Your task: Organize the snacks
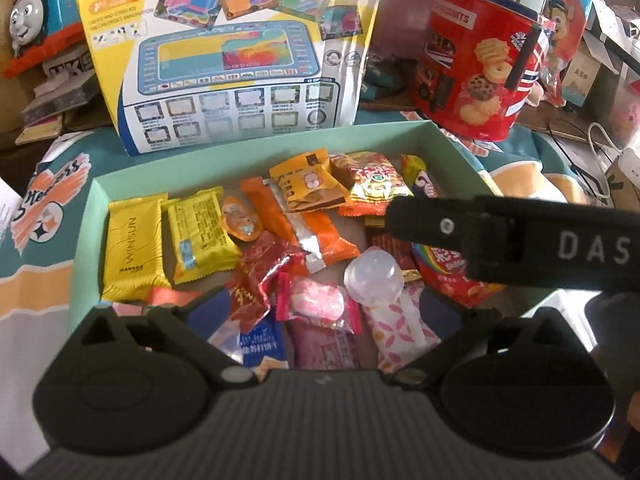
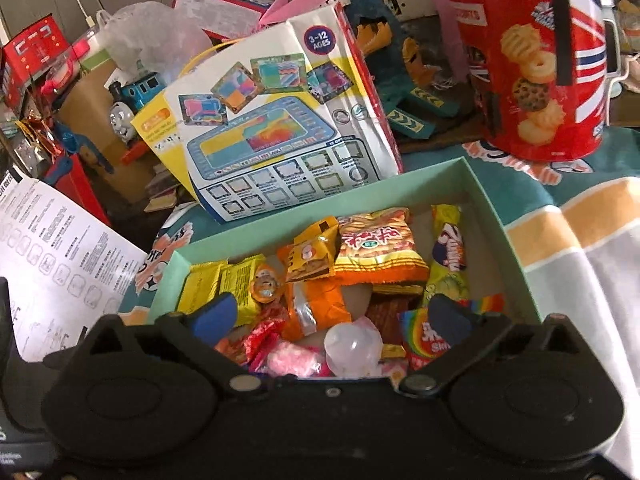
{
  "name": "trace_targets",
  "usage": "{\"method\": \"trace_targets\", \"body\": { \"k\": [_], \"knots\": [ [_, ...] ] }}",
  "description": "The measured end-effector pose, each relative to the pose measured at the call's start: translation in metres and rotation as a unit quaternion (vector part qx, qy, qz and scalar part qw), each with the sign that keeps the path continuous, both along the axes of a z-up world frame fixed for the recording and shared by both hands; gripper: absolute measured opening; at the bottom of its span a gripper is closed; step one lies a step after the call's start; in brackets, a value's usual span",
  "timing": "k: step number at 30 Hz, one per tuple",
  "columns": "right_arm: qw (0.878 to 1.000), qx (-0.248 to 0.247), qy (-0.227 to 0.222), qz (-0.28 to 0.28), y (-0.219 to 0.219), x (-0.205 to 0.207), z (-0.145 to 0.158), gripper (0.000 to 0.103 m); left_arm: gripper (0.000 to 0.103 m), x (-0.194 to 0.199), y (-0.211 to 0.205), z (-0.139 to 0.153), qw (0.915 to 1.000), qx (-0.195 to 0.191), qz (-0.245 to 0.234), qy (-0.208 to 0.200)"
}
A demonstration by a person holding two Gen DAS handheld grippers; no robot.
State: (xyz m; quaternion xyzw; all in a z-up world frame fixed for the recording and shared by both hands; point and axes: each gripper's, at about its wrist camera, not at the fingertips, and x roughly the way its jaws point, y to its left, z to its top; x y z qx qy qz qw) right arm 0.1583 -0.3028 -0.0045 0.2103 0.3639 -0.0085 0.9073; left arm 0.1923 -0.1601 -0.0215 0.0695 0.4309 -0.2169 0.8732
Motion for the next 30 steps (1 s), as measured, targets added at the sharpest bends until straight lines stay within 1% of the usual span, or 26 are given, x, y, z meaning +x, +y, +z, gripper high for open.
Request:
{"method": "trace_targets", "body": {
  "k": [9, 14, 19, 24, 30],
  "knots": [
    [1.0, -0.003, -0.002, -0.016, -0.008, -0.044, 0.018, 0.103, 0.103, -0.033, 0.0, 0.019, 0.9999, 0.001, -0.007, -0.008],
    [0.999, 0.0, -0.003, -0.033, -0.021, -0.079, 0.023, 0.103, 0.103, -0.057, -0.003, 0.023, 0.9999, 0.0, -0.014, -0.007],
    [0.998, 0.0, 0.009, -0.056, -0.041, -0.113, 0.016, 0.103, 0.103, -0.08, -0.01, 0.011, 0.9996, 0.006, -0.026, 0.009],
    [0.996, 0.009, 0.03, -0.084, -0.065, -0.147, 0.0, 0.103, 0.103, -0.099, -0.018, -0.01, 0.9984, 0.015, -0.037, 0.041],
    [0.993, 0.027, 0.057, -0.1, -0.076, -0.181, -0.023, 0.103, 0.103, -0.12, -0.023, -0.039, 0.9944, 0.029, -0.052, 0.087]
  ]
}}
